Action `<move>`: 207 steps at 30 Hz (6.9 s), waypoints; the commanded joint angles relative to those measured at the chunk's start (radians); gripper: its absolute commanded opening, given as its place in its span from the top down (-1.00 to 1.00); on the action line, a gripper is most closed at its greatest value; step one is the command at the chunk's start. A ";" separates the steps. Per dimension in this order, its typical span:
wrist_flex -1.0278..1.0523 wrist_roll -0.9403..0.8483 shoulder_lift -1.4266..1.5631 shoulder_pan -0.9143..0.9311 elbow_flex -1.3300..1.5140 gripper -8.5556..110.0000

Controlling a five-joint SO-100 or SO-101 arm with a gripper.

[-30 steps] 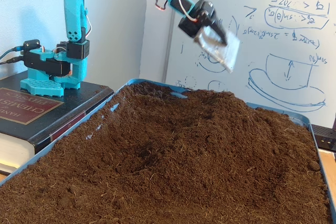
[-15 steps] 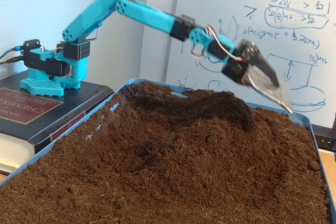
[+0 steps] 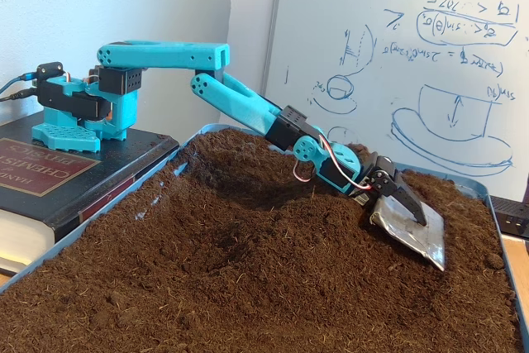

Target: Build a berm.

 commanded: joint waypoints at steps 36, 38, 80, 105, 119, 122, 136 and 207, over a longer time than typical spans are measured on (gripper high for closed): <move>0.405 -0.008 0.792 -0.040 0.965 0.85; 0.403 -0.008 0.828 -0.043 1.009 0.85; 0.388 0.383 0.669 -0.087 0.130 0.85; 0.279 0.153 0.008 -0.247 -0.275 0.85; 0.291 0.153 0.259 -0.318 0.206 0.85; 0.291 0.153 0.325 -0.318 0.305 0.85; 0.291 0.153 0.551 -0.308 0.643 0.85; 0.278 0.147 0.321 0.376 -0.170 0.85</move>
